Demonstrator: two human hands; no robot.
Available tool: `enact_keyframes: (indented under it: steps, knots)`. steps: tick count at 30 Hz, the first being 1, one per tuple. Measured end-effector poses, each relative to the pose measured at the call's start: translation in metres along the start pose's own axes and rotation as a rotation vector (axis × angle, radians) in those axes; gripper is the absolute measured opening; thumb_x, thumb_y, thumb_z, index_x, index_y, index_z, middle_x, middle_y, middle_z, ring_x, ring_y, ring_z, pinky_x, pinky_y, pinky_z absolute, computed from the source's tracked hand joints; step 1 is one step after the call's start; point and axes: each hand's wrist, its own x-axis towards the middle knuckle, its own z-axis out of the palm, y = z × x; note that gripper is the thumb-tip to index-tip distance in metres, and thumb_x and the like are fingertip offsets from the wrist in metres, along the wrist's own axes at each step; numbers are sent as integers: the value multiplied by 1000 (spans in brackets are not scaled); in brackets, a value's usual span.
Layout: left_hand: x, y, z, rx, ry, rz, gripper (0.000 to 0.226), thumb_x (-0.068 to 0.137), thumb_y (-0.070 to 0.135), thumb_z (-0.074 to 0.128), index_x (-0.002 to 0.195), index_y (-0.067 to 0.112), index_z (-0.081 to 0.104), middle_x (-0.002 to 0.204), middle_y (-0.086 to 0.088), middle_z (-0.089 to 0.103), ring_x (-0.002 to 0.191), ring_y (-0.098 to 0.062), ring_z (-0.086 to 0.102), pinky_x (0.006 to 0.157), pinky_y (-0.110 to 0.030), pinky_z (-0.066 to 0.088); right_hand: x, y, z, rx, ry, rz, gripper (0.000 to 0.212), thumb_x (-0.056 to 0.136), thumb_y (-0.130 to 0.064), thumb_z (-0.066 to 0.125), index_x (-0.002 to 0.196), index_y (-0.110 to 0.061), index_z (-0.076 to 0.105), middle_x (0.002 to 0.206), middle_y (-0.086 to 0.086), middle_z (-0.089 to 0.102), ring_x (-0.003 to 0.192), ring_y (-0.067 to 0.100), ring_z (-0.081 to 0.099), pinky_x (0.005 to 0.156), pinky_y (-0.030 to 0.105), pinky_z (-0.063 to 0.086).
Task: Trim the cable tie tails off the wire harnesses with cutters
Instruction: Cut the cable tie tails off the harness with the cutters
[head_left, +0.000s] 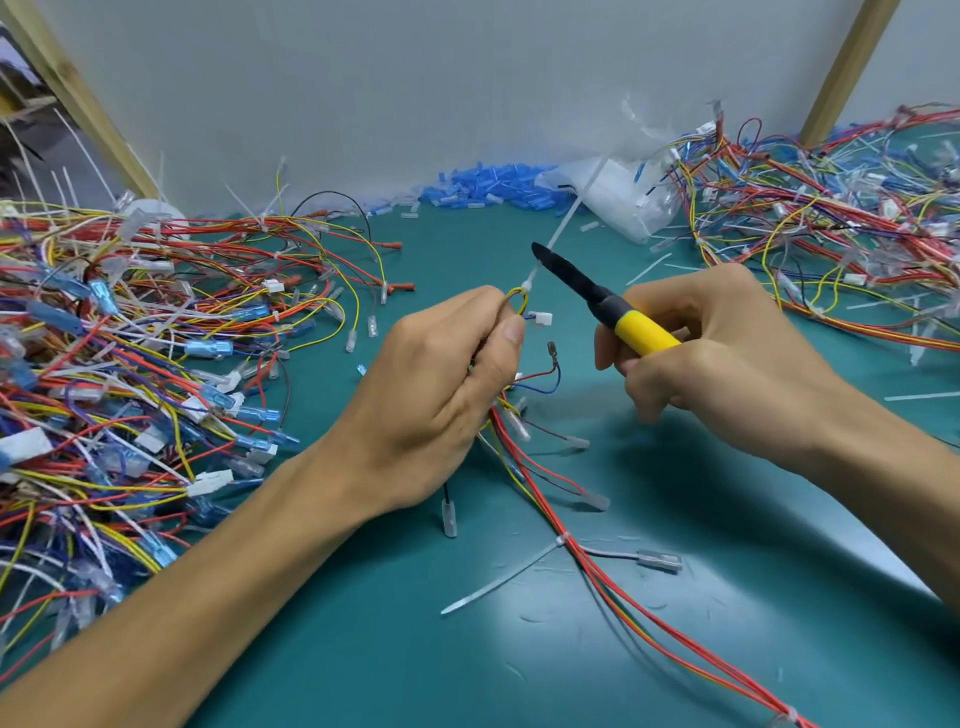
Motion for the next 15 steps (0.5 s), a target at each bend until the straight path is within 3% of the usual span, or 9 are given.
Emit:
enact_keyframes:
  steps: [5, 11, 15]
  knots:
    - [-2, 1, 2, -46, 26, 30, 39, 111, 17, 35, 79, -3, 49, 75, -11, 49, 70, -29, 47, 65, -39, 39, 0, 0, -1, 23, -31, -37, 29, 53, -18, 64, 80, -13, 72, 62, 12, 58, 54, 19, 46, 56, 38, 39]
    - [-3, 2, 3, -90, 20, 34, 36, 110, 11, 36, 78, -3, 49, 75, -8, 46, 69, -25, 45, 65, -27, 37, -3, -1, 0, -17, -115, -75, 28, 57, -16, 61, 83, -13, 71, 64, 13, 56, 52, 18, 42, 48, 30, 35]
    - [-4, 1, 3, -118, -24, 41, 36, 109, 9, 36, 82, -7, 53, 77, -10, 47, 71, -25, 45, 66, -28, 38, -5, -3, 1, -75, -198, -88, 32, 57, -19, 60, 86, -15, 71, 64, 8, 58, 52, 15, 44, 51, 36, 37]
